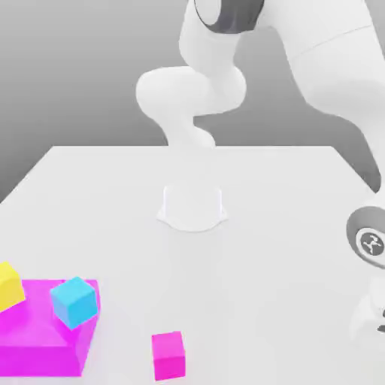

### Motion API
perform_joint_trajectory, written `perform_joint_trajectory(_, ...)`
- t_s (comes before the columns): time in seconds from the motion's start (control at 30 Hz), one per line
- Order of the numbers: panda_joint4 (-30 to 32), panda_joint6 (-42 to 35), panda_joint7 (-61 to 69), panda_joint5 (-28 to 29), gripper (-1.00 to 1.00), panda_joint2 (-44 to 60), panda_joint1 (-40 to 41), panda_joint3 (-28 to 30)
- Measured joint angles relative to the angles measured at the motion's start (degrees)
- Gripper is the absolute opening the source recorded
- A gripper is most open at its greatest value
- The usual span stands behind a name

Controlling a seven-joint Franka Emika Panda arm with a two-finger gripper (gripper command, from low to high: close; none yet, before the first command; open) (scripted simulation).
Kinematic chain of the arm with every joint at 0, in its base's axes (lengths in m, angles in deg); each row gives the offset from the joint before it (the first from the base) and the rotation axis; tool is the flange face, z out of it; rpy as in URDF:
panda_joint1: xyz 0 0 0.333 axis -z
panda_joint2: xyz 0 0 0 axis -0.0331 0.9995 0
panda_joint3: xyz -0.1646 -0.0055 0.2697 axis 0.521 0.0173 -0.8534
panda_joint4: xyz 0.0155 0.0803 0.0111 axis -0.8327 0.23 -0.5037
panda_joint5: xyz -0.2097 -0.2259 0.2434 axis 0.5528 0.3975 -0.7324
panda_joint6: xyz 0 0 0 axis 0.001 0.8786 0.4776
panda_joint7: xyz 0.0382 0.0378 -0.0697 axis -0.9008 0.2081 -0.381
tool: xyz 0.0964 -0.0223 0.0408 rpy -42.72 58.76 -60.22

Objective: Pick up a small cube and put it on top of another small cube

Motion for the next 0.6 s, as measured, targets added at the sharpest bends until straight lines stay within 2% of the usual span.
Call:
perform_joint_trajectory(0.07, -0.1, 0.2, -0.1, 0.1, -1.00, 0.3, -0.1, 0.1)
perform_joint_trajectory(0.2, 1.9, -4.6, 0.8, -2.2, -1.00, -6.4, 1.3, -1.5)
perform_joint_trajectory(0.6, 17.0, -2.8, -29.2, -7.3, -1.00, -20.7, 6.4, 13.3)
